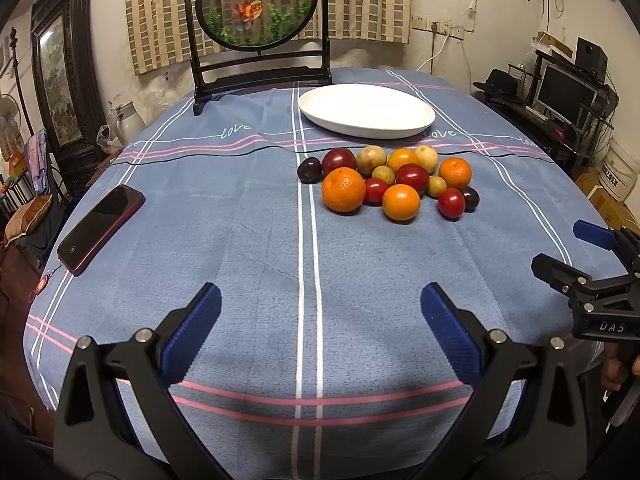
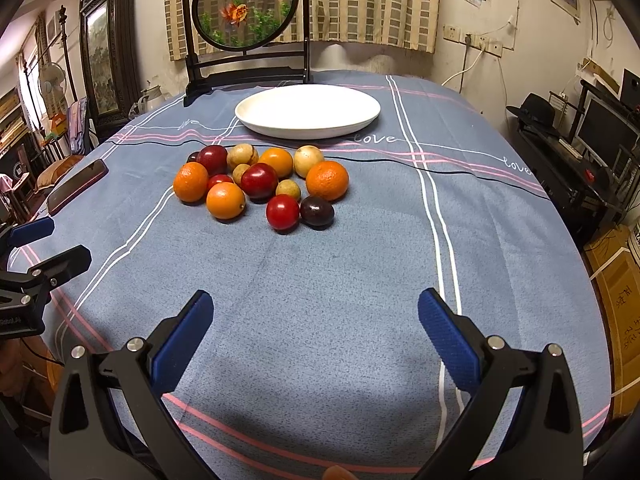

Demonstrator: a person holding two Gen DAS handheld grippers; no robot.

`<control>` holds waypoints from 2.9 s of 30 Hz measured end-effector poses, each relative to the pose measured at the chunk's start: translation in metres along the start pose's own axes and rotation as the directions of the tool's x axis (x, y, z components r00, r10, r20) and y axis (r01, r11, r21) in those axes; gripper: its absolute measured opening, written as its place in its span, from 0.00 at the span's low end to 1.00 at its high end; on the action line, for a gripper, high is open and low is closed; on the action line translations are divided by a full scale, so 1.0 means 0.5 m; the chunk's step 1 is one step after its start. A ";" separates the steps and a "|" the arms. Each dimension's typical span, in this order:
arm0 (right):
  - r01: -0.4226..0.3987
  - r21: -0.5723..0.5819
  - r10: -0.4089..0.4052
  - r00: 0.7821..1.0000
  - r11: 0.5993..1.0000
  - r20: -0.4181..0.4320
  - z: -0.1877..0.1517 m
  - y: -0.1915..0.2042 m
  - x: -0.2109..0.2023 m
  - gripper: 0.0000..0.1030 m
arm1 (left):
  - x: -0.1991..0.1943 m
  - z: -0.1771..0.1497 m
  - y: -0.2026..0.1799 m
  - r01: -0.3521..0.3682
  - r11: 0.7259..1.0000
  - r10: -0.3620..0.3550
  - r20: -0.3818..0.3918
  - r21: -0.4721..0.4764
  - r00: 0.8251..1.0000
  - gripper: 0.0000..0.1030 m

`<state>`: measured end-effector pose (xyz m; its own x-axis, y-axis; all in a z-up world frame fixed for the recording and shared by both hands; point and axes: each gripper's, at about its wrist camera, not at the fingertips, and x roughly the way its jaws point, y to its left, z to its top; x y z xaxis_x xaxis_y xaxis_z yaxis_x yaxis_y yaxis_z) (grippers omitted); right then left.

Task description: Organize fruits

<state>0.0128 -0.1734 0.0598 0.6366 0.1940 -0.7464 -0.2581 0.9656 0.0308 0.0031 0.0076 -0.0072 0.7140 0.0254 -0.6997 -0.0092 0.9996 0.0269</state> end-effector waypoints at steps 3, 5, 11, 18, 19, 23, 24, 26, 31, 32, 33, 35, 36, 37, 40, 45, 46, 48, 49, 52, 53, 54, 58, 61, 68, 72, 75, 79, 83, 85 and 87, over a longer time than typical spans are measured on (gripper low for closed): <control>0.000 0.001 0.000 1.000 1.000 -0.002 -0.001 0.000 0.001 0.99 | 0.000 0.000 0.001 -0.001 1.000 0.001 0.000 -0.001 1.000 0.98; -0.001 0.002 0.001 1.000 1.000 -0.003 -0.002 0.000 0.002 0.99 | 0.001 0.000 0.002 -0.001 1.000 0.001 0.000 -0.001 1.000 0.98; -0.001 0.002 0.001 1.000 1.000 -0.005 -0.003 0.000 0.003 0.99 | -0.001 -0.003 0.005 -0.004 1.000 0.004 -0.002 -0.003 1.000 0.98; -0.004 -0.001 0.004 1.000 1.000 -0.012 -0.004 0.001 0.004 0.99 | -0.001 -0.004 0.006 -0.005 1.000 0.005 -0.003 -0.002 1.000 0.98; -0.004 0.000 0.004 1.000 1.000 -0.013 -0.004 0.001 0.004 0.99 | -0.001 -0.003 0.006 -0.005 1.000 0.005 -0.002 -0.003 1.000 0.98; -0.005 0.001 0.005 1.000 1.000 -0.011 -0.003 0.000 0.005 0.99 | 0.003 -0.003 0.007 -0.007 1.000 0.007 -0.007 -0.006 1.000 0.98; -0.005 0.000 0.005 1.000 1.000 -0.013 -0.003 0.001 0.005 0.99 | 0.003 -0.004 0.008 -0.007 1.000 0.007 -0.008 -0.007 1.000 0.98; -0.004 0.000 0.004 1.000 1.000 -0.015 -0.004 0.001 0.005 0.99 | 0.005 -0.004 0.007 -0.008 1.000 0.008 -0.010 -0.007 1.000 0.98; -0.004 0.000 0.004 1.000 1.000 -0.019 -0.006 0.001 0.005 0.99 | 0.007 -0.003 0.008 -0.010 1.000 0.010 -0.014 -0.006 1.000 0.98; -0.004 -0.001 0.004 1.000 1.000 -0.019 -0.004 0.001 0.006 0.99 | 0.008 -0.002 0.007 -0.010 1.000 0.009 -0.014 -0.006 1.000 0.98; -0.005 -0.002 0.005 1.000 1.000 -0.020 -0.003 0.002 0.006 0.99 | 0.008 -0.003 0.007 -0.009 1.000 0.009 -0.015 -0.008 1.000 0.98; -0.005 -0.003 0.005 1.000 1.000 -0.022 -0.004 0.003 0.007 0.99 | 0.009 -0.003 0.007 -0.009 1.000 0.009 -0.016 -0.008 1.000 0.98; -0.005 -0.003 0.005 1.000 1.000 -0.024 -0.004 0.004 0.009 0.99 | 0.010 -0.004 0.007 -0.010 1.000 0.010 -0.017 -0.007 1.000 0.98; -0.004 -0.003 0.004 1.000 1.000 -0.025 -0.003 0.004 0.010 0.99 | 0.011 -0.004 0.008 -0.010 1.000 0.010 -0.018 -0.007 1.000 0.98; -0.004 -0.002 0.004 1.000 1.000 -0.029 -0.003 0.005 0.011 0.99 | 0.011 -0.005 0.008 -0.010 1.000 0.010 -0.020 -0.010 1.000 0.98; -0.006 -0.004 0.006 0.999 1.000 -0.035 -0.006 0.005 0.016 0.99 | 0.017 -0.009 0.010 -0.009 1.000 0.008 -0.028 -0.013 1.000 0.98; -0.008 -0.005 0.008 0.999 1.000 -0.037 -0.007 0.005 0.018 0.99 | 0.021 -0.010 0.010 -0.007 1.000 0.007 -0.031 -0.013 0.999 0.98; -0.013 -0.008 0.012 0.999 1.000 -0.033 -0.009 0.006 0.021 0.99 | 0.025 -0.010 0.011 -0.005 1.000 0.004 -0.032 -0.009 0.999 0.98; -0.024 -0.012 0.024 0.999 1.000 -0.026 -0.008 0.006 0.021 0.99 | 0.028 -0.009 0.013 -0.003 1.000 0.003 -0.026 0.001 1.000 0.98; -0.064 -0.025 0.063 0.997 0.998 -0.039 0.000 0.005 0.031 0.99 | 0.034 0.001 0.022 -0.022 1.000 0.022 0.001 0.014 1.000 0.98; -0.072 -0.028 0.071 0.996 0.997 -0.046 0.005 0.004 0.038 0.99 | 0.038 0.005 0.028 -0.023 1.000 0.023 0.010 0.011 1.000 0.98; -0.072 -0.029 0.070 0.996 0.997 -0.055 0.010 0.003 0.045 0.99 | 0.041 0.008 0.033 -0.021 1.000 0.021 0.015 0.005 1.000 0.98; -0.145 -0.005 0.144 0.986 0.989 -0.078 0.038 -0.010 0.078 0.97 | 0.070 0.023 0.052 -0.008 1.000 0.008 0.008 -0.011 1.000 0.98; -0.145 -0.024 0.143 0.987 0.989 -0.071 0.064 -0.013 0.099 0.78 | 0.093 0.031 0.057 -0.002 1.000 0.002 -0.005 -0.001 1.000 0.98; -0.143 0.006 0.142 0.979 0.990 -0.148 0.097 -0.048 0.174 0.50 | 0.125 0.059 0.068 0.066 0.998 -0.066 0.007 0.006 0.998 0.98; -0.155 0.023 0.157 0.976 0.988 -0.149 0.105 -0.062 0.189 0.46 | 0.152 0.079 0.067 0.105 0.994 -0.105 -0.002 0.010 0.994 0.93; -0.161 0.021 0.162 0.974 0.987 -0.161 0.113 -0.064 0.206 0.45 | 0.179 0.099 0.061 0.149 0.989 -0.149 -0.024 0.012 0.989 0.79; -0.189 0.040 0.193 0.967 0.981 -0.166 0.121 -0.069 0.223 0.42 | 0.206 0.118 0.054 0.183 0.983 -0.182 -0.050 0.014 0.982 0.65; -0.230 0.059 0.237 0.958 0.971 -0.164 0.127 -0.074 0.229 0.39 | 0.222 0.131 0.042 0.230 0.973 -0.229 -0.050 0.023 0.972 0.65; -0.248 0.061 0.255 0.953 0.967 -0.164 0.129 -0.074 0.231 0.36 | 0.238 0.136 0.040 0.239 0.971 -0.238 -0.063 0.022 0.969 0.65; -0.276 0.073 0.284 0.945 0.959 -0.164 0.134 -0.076 0.238 0.30 | 0.256 0.139 0.039 0.249 0.969 -0.247 -0.091 0.006 0.965 0.65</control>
<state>0.1469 -0.1753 0.0143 0.4086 0.4292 -0.8055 -0.3702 0.8846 0.2835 0.1432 0.0297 -0.0464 0.6273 -0.2212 -0.7467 0.1731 0.9744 -0.1433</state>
